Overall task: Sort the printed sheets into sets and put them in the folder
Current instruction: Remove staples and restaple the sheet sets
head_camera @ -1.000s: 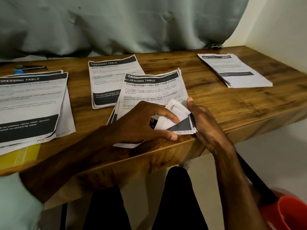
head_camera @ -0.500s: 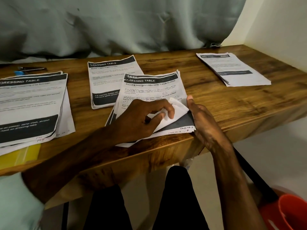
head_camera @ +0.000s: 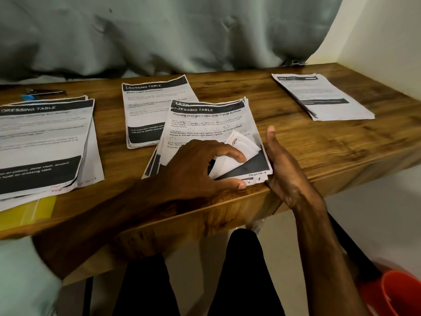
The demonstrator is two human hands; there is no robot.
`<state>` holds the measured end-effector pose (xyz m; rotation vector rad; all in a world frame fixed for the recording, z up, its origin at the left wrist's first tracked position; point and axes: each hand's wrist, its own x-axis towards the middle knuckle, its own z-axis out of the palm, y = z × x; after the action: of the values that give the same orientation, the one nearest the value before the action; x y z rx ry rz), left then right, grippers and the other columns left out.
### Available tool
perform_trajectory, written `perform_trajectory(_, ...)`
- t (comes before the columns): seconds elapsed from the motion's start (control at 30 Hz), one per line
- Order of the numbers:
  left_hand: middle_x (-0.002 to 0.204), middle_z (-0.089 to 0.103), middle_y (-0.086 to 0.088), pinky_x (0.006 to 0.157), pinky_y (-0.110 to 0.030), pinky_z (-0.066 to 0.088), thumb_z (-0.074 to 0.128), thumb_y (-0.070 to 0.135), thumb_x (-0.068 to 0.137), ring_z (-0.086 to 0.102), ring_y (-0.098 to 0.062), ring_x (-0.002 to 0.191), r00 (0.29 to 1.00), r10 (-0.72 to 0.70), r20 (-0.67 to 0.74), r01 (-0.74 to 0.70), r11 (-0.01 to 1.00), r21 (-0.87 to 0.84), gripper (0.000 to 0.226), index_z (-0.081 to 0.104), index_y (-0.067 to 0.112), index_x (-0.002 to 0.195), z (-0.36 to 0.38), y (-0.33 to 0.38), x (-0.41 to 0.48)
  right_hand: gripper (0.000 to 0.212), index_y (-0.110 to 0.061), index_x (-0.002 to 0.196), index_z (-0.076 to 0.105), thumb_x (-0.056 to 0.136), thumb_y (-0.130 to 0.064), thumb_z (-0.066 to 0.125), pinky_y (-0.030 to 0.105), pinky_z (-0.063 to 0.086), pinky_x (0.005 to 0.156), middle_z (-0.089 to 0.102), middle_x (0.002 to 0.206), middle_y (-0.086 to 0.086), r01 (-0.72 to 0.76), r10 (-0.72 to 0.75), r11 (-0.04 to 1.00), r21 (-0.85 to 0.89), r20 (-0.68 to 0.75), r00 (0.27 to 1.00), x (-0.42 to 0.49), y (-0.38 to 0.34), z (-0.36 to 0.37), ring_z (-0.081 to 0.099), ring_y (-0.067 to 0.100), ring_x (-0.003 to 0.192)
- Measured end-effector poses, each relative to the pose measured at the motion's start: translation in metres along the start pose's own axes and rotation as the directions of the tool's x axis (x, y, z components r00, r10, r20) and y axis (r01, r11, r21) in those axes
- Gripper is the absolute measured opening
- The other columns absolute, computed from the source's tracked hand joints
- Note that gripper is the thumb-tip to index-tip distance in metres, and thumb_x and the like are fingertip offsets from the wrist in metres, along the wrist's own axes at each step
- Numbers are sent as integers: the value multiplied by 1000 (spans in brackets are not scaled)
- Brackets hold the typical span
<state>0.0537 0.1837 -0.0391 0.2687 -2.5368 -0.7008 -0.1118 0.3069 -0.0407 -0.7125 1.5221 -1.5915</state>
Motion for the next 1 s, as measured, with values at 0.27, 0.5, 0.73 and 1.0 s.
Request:
perform_trajectory(0.27, 119, 71, 18, 90, -25, 56, 83, 34, 84, 61, 4, 115, 994, -109, 7, 107, 958, -265, 27, 78, 26, 109, -3, 4, 1, 60, -23, 131, 63, 105, -58, 22, 41, 62, 84, 73, 123, 7, 21, -23, 999, 38, 61, 998, -5, -3, 1, 72, 28, 110)
perform_trajectory(0.5, 118, 68, 19, 83, -12, 53, 73, 26, 93, 57, 13, 114, 991, -87, -103, 67, 981, -181, 19, 77, 25, 112, 1, -1, 1, 58, -22, 131, 62, 104, -58, 25, 39, 65, 70, 74, 119, 9, 10, -13, 999, 53, 56, 998, -2, -2, 0, 74, 29, 103)
perform_trajectory(0.73, 97, 73, 15, 76, -13, 53, 78, 26, 88, 67, 2, 99, 975, -6, -222, -21, 992, -121, 10, 81, 19, 94, 6, 3, -2, 53, -25, 127, 65, 98, -61, 39, 52, 51, 102, 72, 124, 9, 37, -35, 999, -6, 152, 988, -7, -2, -4, 68, 32, 117)
perform_trajectory(1.0, 104, 77, 8, 79, -12, 53, 81, 30, 87, 67, -1, 102, 975, 5, -221, -18, 998, -61, 14, 81, 19, 96, 4, -3, -3, 52, -26, 76, 78, 94, 15, 52, 12, 54, 70, 76, 79, -9, 101, -79, 994, -31, 420, 904, -8, 0, -19, 72, 0, 79)
